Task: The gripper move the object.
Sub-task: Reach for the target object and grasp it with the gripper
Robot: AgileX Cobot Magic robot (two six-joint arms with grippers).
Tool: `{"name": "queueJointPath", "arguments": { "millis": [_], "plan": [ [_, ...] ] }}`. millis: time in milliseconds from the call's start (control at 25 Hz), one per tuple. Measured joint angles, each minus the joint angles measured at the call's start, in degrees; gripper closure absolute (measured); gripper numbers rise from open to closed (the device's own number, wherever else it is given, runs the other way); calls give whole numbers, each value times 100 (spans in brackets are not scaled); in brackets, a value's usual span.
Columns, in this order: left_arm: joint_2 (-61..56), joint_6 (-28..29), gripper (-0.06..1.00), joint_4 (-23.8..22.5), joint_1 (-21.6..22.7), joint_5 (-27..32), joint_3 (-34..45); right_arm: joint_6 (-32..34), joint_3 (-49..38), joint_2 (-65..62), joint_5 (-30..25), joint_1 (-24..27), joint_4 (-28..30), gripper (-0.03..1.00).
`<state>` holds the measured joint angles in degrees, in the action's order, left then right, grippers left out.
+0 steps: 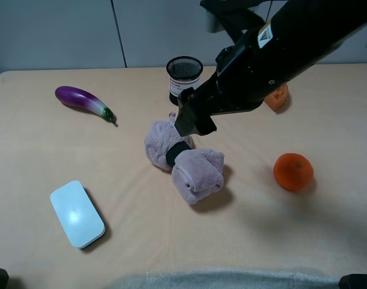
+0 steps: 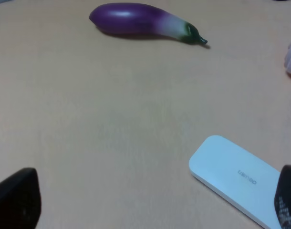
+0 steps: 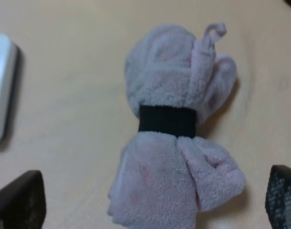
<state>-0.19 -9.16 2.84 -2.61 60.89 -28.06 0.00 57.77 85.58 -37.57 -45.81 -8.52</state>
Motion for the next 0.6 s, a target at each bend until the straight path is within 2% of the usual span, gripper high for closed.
{"name": "queueJointPath", "arguments": {
  "millis": [360, 600],
  "plan": [
    [0, 0, -3, 0, 0, 0, 0, 104, 656, 1002, -548, -6, -178, 28],
    [0, 0, -3, 0, 0, 0, 0, 117, 1017, 1556, -615, -269, -81, 28]
  ]
}}
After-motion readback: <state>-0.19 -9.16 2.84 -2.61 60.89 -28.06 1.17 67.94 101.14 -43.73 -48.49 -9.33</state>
